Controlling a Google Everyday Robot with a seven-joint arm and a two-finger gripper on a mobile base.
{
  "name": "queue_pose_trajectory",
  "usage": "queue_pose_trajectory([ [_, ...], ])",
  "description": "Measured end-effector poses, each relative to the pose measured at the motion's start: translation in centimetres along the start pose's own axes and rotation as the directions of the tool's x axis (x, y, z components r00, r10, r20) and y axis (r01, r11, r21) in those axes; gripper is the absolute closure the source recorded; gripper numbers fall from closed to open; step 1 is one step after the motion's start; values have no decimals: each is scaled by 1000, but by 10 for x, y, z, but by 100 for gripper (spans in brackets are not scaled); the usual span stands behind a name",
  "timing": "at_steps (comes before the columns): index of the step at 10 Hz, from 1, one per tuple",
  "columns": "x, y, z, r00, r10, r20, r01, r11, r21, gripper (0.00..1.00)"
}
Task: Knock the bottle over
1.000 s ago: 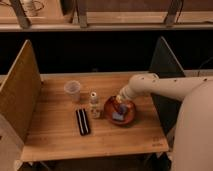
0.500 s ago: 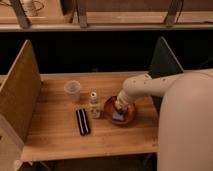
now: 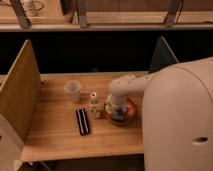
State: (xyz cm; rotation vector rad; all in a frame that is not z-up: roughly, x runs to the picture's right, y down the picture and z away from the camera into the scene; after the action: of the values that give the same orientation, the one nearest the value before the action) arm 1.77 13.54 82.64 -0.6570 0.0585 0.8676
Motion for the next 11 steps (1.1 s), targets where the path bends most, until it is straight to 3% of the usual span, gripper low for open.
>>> queue_pose_trajectory([
  [5, -18, 62, -1, 994, -109, -10, 108, 991, -73, 100],
  [7, -23, 70, -1, 988, -153, -5, 153, 986, -71, 100],
  [8, -30, 67, -2, 980, -197, 9, 197, 979, -43, 100],
  [9, -42, 58, -5, 966, -256, 30, 256, 967, 8, 100],
  [10, -59, 44, -12, 943, -327, 60, 323, 943, 75, 100],
  [11, -86, 27, -25, 900, -423, 102, 403, 899, 173, 100],
])
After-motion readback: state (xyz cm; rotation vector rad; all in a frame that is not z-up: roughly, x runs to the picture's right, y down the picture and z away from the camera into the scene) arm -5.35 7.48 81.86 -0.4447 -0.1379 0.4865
